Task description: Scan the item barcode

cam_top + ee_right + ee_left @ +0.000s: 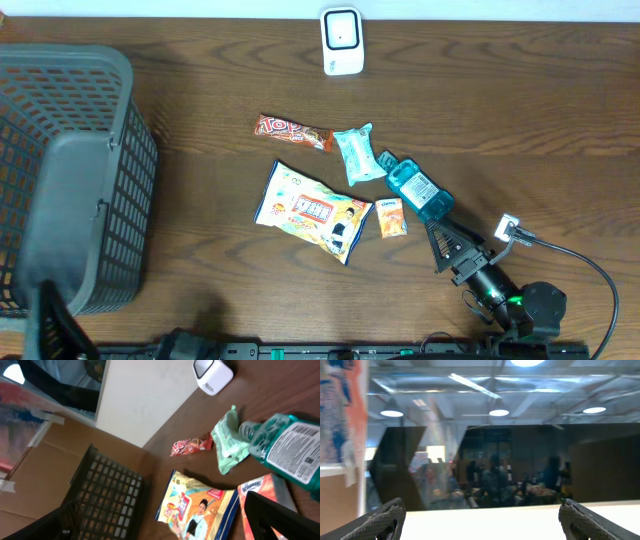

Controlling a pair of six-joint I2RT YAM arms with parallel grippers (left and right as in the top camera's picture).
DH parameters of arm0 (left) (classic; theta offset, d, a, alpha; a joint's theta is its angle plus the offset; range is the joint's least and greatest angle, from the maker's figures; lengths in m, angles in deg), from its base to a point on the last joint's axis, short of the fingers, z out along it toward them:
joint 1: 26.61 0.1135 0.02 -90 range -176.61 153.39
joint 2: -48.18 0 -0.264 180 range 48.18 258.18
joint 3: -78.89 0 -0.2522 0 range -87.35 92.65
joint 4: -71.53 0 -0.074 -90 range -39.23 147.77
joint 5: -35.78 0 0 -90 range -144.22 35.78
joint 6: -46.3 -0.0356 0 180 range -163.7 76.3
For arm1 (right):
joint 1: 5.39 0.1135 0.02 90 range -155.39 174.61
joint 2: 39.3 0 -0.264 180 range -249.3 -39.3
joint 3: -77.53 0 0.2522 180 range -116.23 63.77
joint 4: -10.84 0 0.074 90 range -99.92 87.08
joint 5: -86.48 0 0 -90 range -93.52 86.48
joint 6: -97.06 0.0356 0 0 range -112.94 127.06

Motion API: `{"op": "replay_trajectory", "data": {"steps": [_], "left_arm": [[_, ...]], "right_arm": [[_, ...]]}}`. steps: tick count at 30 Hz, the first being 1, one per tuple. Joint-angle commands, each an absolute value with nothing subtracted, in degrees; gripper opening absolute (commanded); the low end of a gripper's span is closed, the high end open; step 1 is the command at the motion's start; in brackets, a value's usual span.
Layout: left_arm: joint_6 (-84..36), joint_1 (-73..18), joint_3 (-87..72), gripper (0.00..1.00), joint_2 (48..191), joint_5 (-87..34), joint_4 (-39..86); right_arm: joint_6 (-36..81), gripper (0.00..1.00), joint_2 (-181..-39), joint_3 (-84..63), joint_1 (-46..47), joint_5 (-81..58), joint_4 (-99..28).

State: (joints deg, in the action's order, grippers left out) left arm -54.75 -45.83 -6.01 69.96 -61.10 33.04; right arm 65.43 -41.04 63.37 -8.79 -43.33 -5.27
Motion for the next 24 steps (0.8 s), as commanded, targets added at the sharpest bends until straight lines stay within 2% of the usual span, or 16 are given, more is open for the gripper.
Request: {"op": "replay_trajectory", "data": {"steps": [1, 2, 3, 4, 5, 14, 15, 16, 17, 18, 19, 20, 21, 24], "left_arm": [[-53.85, -45.53, -6.40, 0.98, 69.94, -55.22, 33.04], [-53.85, -45.48, -6.40, 0.98, 69.92, -54.74, 32.98], [-53.85, -45.42, -6.40, 0.98, 69.87, -54.58, 32.98], [-53.85, -45.18, -6.40, 0.98, 69.78, -54.61, 32.98], [-53.85, -44.92, -6.40, 0.98, 69.70, -54.58, 32.98], [-53.72, -40.85, -6.40, 0.98, 69.19, -54.54, 32.82], [-52.69, -40.26, -6.40, 0.98, 69.22, -54.04, 33.09], [-51.82, -39.69, -6.40, 0.98, 69.22, -52.75, 33.46], [-51.49, -39.30, -6.36, 0.98, 69.19, -51.50, 33.87], [-51.51, -39.10, -6.32, 0.98, 69.17, -50.43, 34.35], [-51.47, -39.10, -6.19, 0.98, 69.15, -50.02, 34.55], [-51.47, -39.10, -5.95, 0.98, 69.13, -49.84, 34.48], [-51.47, -39.10, -5.84, 0.98, 69.06, -49.86, 34.40], [-51.51, -39.12, -5.86, 0.98, 68.63, -49.97, 34.24]], "right_arm": [[67.26, 0.66, -41.08, 63.46, -8.72, -45.47, -5.08], [67.24, 0.33, -41.08, 63.46, -8.72, -45.45, -5.08], [67.26, 0.21, -41.08, 63.46, -8.72, -45.10, -5.05], [67.26, 0.27, -41.08, 63.46, -8.72, -44.22, -5.10], [67.31, 0.99, -41.08, 63.46, -8.72, -43.90, -5.36], [69.58, 0.99, -41.08, 63.46, -8.72, -44.31, -5.69], [69.82, 0.96, -41.08, 63.46, -8.70, -44.57, -5.67], [69.80, 0.80, -41.08, 63.46, -8.72, -44.86, -5.69], [69.78, 0.58, -41.08, 63.46, -8.72, -44.71, -5.67], [69.78, 0.54, -41.08, 63.46, -8.72, -44.31, -5.67], [69.80, 0.46, -41.08, 63.46, -8.72, -44.03, -5.69], [70.28, 0.26, -41.08, 63.46, -8.70, -43.28, -5.67], [71.24, 0.01, -41.08, 63.46, -8.70, -42.91, -5.71], [73.67, 0.01, -41.10, 63.46, -8.46, -43.04, -5.73]]}}
